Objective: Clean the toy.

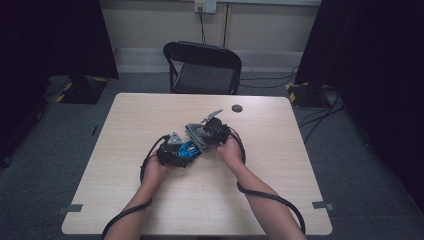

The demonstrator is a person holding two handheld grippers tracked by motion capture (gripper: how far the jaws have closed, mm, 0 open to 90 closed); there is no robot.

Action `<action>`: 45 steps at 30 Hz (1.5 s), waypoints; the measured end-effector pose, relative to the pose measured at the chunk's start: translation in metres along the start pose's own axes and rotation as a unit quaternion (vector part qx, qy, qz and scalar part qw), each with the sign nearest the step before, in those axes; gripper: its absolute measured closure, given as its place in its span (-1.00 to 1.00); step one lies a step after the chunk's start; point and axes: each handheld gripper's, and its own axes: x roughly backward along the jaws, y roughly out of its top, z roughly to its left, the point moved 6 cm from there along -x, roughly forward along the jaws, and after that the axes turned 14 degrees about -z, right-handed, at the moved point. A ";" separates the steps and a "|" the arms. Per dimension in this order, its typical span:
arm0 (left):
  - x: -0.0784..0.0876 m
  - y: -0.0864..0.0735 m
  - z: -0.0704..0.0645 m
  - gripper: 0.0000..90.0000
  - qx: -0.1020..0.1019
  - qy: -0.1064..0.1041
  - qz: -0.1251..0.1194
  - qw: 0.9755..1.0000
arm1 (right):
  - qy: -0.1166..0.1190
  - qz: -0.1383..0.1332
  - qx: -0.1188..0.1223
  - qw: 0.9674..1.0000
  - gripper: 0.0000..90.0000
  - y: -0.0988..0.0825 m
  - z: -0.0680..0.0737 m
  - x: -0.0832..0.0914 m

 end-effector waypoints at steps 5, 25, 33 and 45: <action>0.000 0.000 0.000 -0.42 0.000 0.000 0.000 1.000 | -0.007 0.000 -0.002 1.000 0.67 -0.001 -0.004 0.003; 0.000 0.000 -0.001 -0.42 0.001 0.003 0.000 1.000 | -0.033 -0.003 -0.026 0.999 0.67 -0.012 -0.030 0.016; 0.000 0.000 -0.001 -0.42 0.002 0.003 0.000 1.000 | -0.027 -0.023 -0.028 0.999 0.67 -0.004 -0.032 0.031; 0.001 0.000 -0.001 -0.42 0.003 0.004 0.000 1.000 | 0.014 -0.027 -0.001 1.000 0.67 0.011 0.003 0.025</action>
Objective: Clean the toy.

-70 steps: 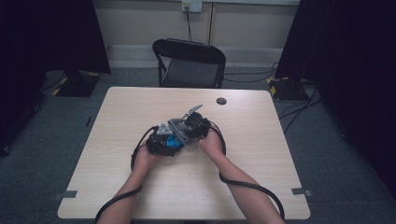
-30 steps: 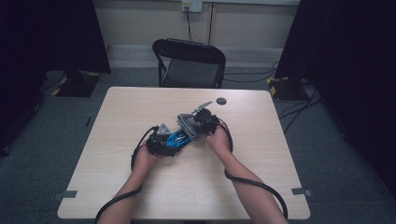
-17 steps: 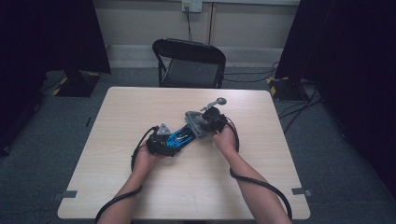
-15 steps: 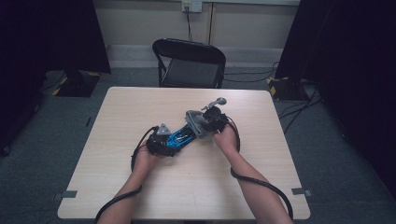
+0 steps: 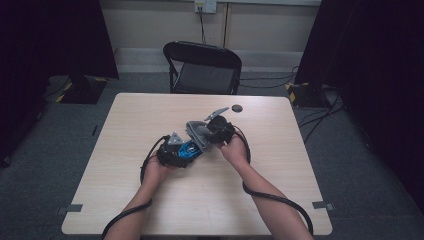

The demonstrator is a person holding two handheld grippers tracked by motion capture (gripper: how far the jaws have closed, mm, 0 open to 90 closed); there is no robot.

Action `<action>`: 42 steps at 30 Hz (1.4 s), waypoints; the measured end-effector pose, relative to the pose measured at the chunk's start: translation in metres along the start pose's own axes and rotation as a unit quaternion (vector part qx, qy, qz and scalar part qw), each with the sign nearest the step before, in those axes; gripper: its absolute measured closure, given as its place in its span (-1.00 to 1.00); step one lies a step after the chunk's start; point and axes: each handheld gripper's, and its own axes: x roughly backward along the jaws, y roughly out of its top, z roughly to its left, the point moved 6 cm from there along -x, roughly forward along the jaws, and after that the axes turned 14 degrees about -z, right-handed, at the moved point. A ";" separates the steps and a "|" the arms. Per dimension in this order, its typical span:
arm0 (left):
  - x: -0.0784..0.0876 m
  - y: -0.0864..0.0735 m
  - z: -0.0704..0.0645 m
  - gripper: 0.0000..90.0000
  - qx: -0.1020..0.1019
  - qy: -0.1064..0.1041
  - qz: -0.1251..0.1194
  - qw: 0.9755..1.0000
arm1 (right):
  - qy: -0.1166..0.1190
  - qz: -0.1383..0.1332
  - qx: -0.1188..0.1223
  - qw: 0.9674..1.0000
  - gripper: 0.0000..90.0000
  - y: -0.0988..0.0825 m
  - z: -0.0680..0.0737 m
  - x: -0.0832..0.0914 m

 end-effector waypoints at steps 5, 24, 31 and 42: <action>0.000 0.000 0.000 -0.42 0.000 0.000 0.000 1.000 | 0.015 0.002 0.008 1.000 0.67 0.002 0.013 -0.006; 0.000 0.000 0.000 -0.42 -0.002 0.001 0.000 1.000 | 0.054 0.015 0.037 0.998 0.65 -0.003 0.048 -0.026; 0.000 0.000 0.000 -0.42 0.001 0.003 -0.002 1.000 | 0.061 0.014 0.050 0.997 0.65 -0.003 0.053 -0.029; 0.000 0.000 0.000 -0.42 0.002 0.003 -0.002 1.000 | 0.071 0.015 0.045 0.996 0.65 -0.004 0.056 -0.031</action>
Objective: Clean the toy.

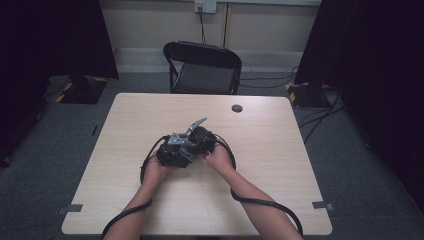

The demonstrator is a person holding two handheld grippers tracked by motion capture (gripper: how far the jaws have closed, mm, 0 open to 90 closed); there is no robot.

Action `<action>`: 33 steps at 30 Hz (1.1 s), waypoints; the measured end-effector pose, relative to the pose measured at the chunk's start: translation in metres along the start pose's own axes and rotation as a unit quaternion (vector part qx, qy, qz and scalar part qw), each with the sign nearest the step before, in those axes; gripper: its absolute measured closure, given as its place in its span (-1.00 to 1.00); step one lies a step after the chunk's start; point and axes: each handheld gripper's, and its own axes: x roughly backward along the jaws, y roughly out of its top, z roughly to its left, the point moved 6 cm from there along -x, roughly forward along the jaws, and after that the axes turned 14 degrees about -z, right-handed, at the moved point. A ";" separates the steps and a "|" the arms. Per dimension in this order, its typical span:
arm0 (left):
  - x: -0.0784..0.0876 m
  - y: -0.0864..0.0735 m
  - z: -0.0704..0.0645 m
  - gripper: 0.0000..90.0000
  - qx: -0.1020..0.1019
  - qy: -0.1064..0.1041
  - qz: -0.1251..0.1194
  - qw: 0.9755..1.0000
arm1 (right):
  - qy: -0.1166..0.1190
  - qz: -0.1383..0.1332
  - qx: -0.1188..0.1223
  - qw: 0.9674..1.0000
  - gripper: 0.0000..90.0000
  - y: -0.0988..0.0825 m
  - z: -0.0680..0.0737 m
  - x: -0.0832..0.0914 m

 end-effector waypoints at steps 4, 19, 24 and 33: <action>0.000 0.000 0.000 -0.42 0.000 0.000 0.000 1.000 | 0.003 0.004 -0.002 1.000 0.65 0.000 0.000 0.000; 0.000 0.000 0.000 -0.42 -0.002 -0.001 0.002 1.000 | -0.020 0.010 -0.008 1.000 0.66 -0.002 -0.016 0.006; 0.000 0.000 0.000 -0.42 -0.002 -0.001 0.002 1.000 | -0.027 0.011 -0.017 0.999 0.66 -0.005 -0.025 0.008; 0.001 0.000 0.000 -0.42 -0.002 0.000 0.003 1.000 | -0.035 0.014 -0.020 0.999 0.66 -0.008 -0.032 0.010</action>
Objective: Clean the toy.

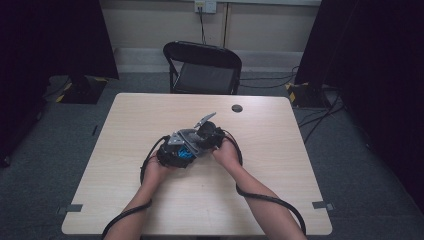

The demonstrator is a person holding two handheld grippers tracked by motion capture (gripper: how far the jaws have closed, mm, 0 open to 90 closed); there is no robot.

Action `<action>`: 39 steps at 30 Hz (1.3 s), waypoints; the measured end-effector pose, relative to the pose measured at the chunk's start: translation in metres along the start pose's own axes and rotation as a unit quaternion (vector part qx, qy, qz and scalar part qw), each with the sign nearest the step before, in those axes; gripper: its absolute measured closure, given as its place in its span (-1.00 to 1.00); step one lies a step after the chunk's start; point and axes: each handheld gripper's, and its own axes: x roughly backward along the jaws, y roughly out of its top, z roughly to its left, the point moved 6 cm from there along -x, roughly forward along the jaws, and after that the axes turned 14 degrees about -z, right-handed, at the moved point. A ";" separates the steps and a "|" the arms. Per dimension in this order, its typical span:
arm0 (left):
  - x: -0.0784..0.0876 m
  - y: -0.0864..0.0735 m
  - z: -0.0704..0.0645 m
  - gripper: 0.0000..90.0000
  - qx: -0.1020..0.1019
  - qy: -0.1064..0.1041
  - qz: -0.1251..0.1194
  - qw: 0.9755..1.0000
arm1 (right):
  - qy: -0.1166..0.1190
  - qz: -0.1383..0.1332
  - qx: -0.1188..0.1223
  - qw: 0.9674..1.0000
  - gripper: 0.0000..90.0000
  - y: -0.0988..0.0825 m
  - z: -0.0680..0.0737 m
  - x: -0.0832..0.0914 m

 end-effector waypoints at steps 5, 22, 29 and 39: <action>0.000 0.000 0.000 -0.42 0.000 0.000 0.000 1.000 | 0.001 -0.002 -0.002 1.000 0.66 -0.001 -0.003 0.000; 0.000 0.000 0.000 -0.42 0.001 0.000 0.000 1.000 | -0.009 0.004 -0.002 1.000 0.66 -0.003 -0.012 0.002; 0.000 0.000 0.000 -0.42 0.000 0.000 0.000 1.000 | -0.013 0.002 -0.011 1.000 0.66 -0.005 -0.017 0.003; 0.000 0.000 0.000 -0.42 0.000 0.000 0.000 1.000 | -0.023 0.006 -0.012 1.000 0.66 -0.007 -0.026 0.006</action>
